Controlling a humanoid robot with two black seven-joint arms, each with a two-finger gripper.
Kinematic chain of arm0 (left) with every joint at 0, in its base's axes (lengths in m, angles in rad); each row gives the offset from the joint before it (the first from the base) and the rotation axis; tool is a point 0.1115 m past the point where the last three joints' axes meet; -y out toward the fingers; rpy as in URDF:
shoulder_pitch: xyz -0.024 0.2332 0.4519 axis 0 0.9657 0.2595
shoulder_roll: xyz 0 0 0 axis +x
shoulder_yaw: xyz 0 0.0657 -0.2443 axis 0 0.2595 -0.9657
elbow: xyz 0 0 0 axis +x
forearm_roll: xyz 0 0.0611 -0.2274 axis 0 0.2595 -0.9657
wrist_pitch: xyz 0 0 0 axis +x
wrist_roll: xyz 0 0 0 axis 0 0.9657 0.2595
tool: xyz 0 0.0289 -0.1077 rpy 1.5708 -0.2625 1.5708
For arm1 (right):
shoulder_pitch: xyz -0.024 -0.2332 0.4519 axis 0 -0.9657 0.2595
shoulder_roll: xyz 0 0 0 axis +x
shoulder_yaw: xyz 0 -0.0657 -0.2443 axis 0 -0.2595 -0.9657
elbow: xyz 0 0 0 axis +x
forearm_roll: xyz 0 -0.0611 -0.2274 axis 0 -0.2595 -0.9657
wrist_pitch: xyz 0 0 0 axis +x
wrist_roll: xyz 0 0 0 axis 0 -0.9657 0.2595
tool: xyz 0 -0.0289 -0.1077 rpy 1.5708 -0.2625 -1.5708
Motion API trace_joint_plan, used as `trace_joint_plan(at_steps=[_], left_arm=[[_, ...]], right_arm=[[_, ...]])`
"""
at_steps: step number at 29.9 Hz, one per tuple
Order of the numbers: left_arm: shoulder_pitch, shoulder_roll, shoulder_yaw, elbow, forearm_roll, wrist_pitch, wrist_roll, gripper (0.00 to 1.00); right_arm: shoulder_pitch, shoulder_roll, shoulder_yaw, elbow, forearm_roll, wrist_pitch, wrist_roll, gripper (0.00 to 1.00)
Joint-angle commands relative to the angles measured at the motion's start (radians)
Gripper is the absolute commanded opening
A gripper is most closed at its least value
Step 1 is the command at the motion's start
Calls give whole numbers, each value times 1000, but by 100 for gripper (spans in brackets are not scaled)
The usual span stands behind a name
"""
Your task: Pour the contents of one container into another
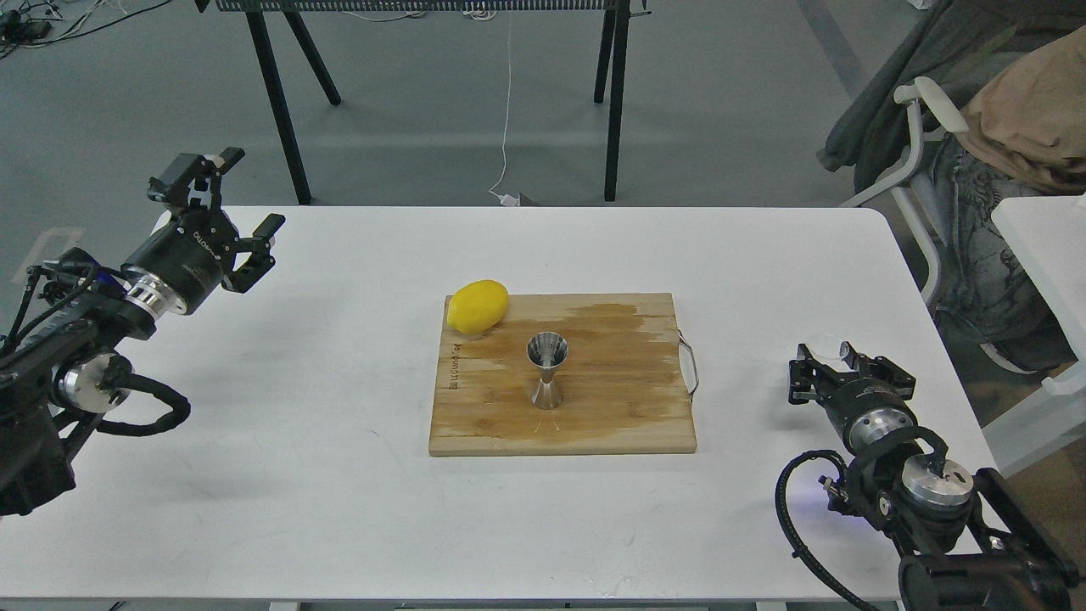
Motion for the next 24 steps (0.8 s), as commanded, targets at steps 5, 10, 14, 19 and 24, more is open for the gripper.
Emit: trace_joint_plan(at_steps=[5,10,14,19,24], left_arm=[[-3,1,0,0,0,0,0,99],[-1,-1,0,0,0,0,0,99],[0,-1,0,0,0,0,0,99],[-1,-1,0,0,0,0,0,99],[-3,1,0,0,0,0,0,99]], right_arm=[[0,0,-2,4,0,-8,0,56],[0,0,-2,6,0,-9,0,57],[-2,-1,-2,6,0,-8,0,59],[-2,-2,-2,9,0,-8,0,66],[-2,0,-2,15,0,-8,0,89]])
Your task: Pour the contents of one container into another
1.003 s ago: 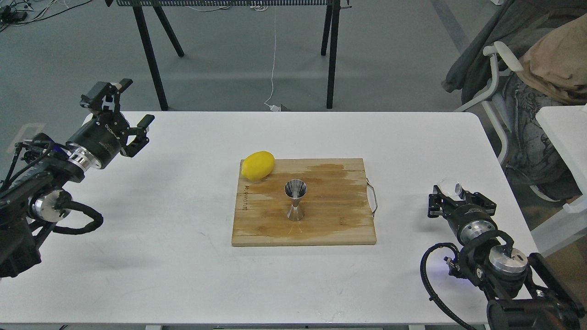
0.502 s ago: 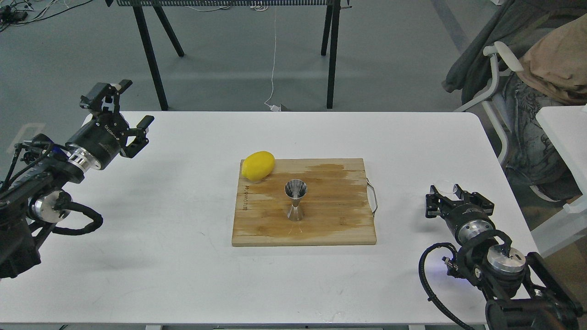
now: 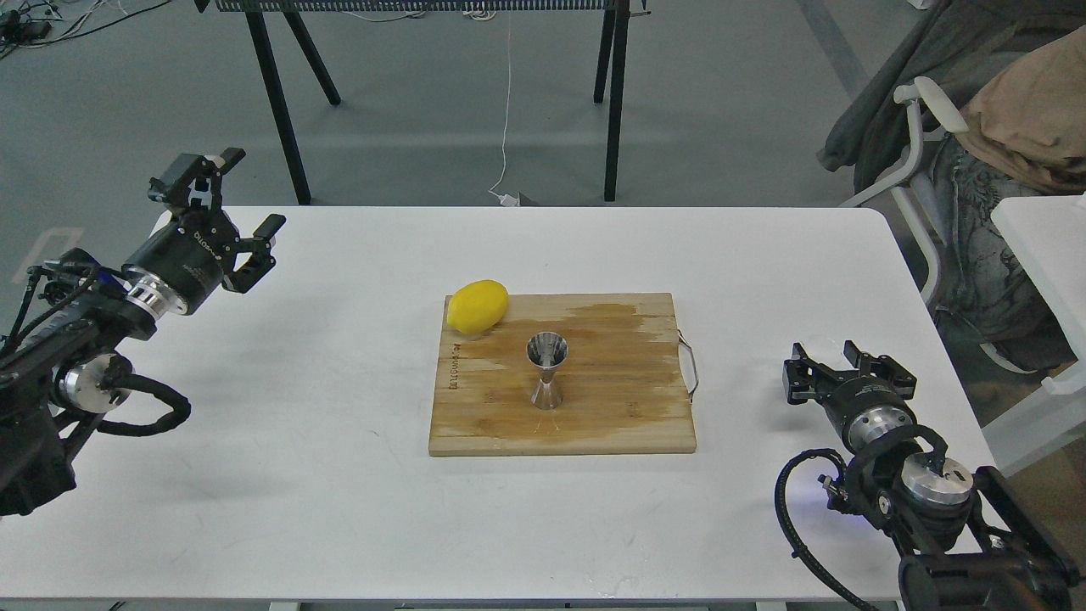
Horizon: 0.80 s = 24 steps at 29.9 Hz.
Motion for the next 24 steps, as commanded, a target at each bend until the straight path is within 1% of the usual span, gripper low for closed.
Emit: trace_joint_plan(at_steps=[1,8,10,12,15,19,21,23,24], left_arm=[[-3,1,0,0,0,0,0,99],[-2,1,0,2,0,0,0,99],[-3,3,0,8,0,0,0,99],[-9,3,-1,23,-1,0,0,99],[-19,3,-2,49,-2,0,0,99],[-31,7,-2,51,-2,0,0,99],[-40,13,-2,54,-3,0,0,99],[-42,39,-2,66,-11,0,0,99],[-40,49,-6,74,-15,0,0,99]], right_arm=[[0,1,0,9,0,0,0,98],[-26,-18,3,114,-2,6,-8,98],[-34,-51,0,159,-9,25,-23,99],[-31,-89,-12,183,-20,61,-51,99],[0,-166,-66,190,-41,202,-86,99],[101,-271,-132,171,-104,379,-129,99],[130,-302,-141,125,-129,466,-138,99],[155,-308,-147,60,-140,564,-138,99],[164,-308,-149,29,-141,564,-138,99]])
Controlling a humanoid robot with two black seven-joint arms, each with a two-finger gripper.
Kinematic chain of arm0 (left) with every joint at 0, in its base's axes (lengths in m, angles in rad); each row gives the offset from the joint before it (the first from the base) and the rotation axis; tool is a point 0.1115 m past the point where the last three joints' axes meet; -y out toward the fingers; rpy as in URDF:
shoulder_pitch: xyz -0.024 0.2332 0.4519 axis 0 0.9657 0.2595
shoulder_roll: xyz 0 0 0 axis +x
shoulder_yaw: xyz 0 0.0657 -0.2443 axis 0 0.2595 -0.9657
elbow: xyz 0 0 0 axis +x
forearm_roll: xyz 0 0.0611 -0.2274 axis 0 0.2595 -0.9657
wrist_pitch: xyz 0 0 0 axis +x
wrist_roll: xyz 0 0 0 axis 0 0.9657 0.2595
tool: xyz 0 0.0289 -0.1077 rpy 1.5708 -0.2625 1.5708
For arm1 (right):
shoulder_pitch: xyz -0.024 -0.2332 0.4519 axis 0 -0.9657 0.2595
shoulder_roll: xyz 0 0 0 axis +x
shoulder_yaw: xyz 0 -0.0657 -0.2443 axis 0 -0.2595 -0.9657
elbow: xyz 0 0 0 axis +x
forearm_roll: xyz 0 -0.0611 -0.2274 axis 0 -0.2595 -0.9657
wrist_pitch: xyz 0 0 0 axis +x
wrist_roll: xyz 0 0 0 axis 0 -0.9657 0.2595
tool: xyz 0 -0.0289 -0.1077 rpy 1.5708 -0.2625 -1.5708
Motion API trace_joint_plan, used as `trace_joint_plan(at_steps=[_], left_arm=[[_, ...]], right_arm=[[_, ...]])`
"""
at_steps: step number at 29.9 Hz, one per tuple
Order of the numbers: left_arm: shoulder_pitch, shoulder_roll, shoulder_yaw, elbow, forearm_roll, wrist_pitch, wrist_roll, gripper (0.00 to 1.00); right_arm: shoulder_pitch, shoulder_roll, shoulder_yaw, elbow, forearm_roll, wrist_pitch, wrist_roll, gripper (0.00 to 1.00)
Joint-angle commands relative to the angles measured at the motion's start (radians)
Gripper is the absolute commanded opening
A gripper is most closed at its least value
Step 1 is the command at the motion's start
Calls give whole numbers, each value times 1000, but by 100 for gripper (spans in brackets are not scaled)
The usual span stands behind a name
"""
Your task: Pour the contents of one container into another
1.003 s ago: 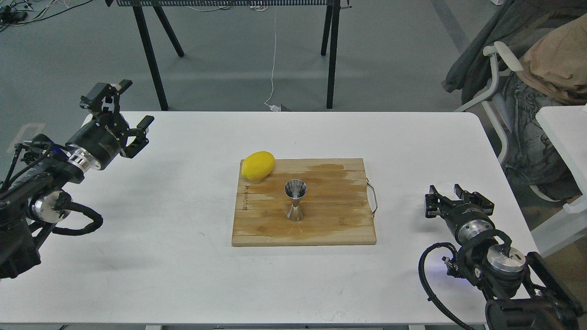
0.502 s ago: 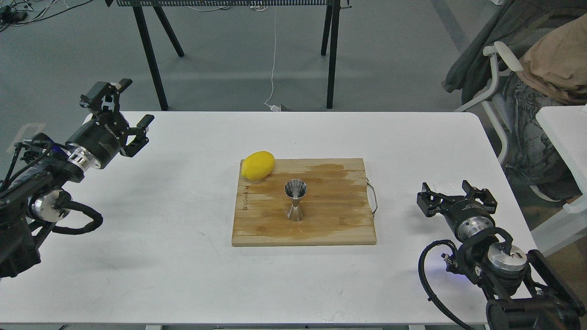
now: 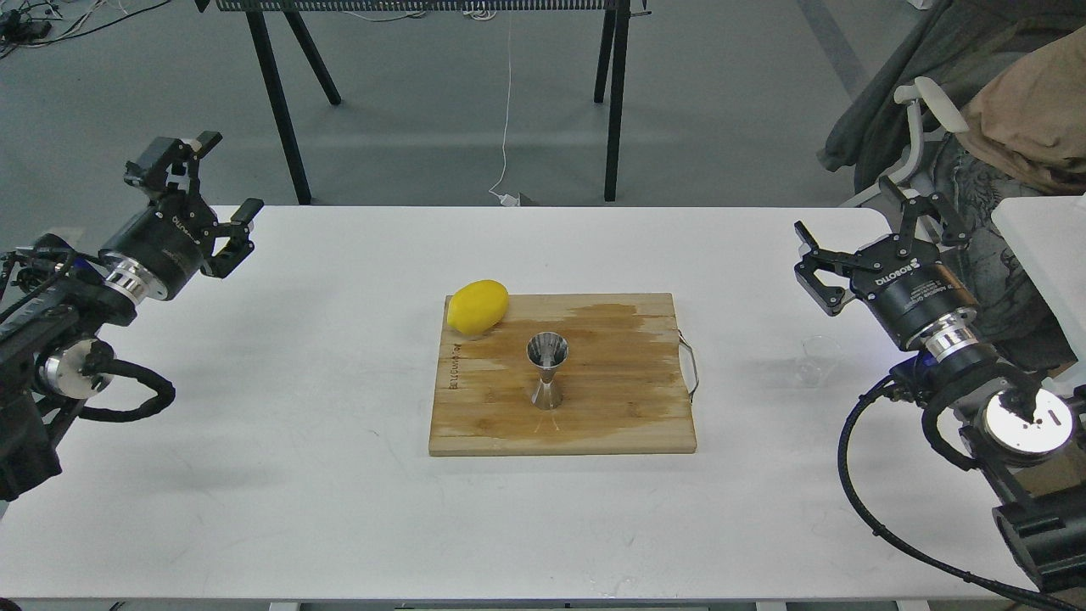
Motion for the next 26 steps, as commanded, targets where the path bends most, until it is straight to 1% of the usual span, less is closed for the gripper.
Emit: trace_joint_plan(at_steps=[1,3,5,13,20,26], left_arm=[[-3,34,-12,23,-14,0,0,99],[-1,38,-15,33,-27,0,0,99],[12,46,-14,33,-53,0,0,99],[28,66,-12,34,-66,0,0,99],[29,55,-15,34,-66,0,0,99],[28,51,-14,34,-65,0,0,99]], right_arm=[[39,-8,-11,-116,-16,84,-3,99],[44,-2,-9,-169,-15,84,-3,99],[44,3,-8,-182,-13,84,-1,99],[41,63,1,-188,-13,84,9,99],[41,70,11,-185,-10,84,23,99],[42,70,21,-180,-10,84,23,99]])
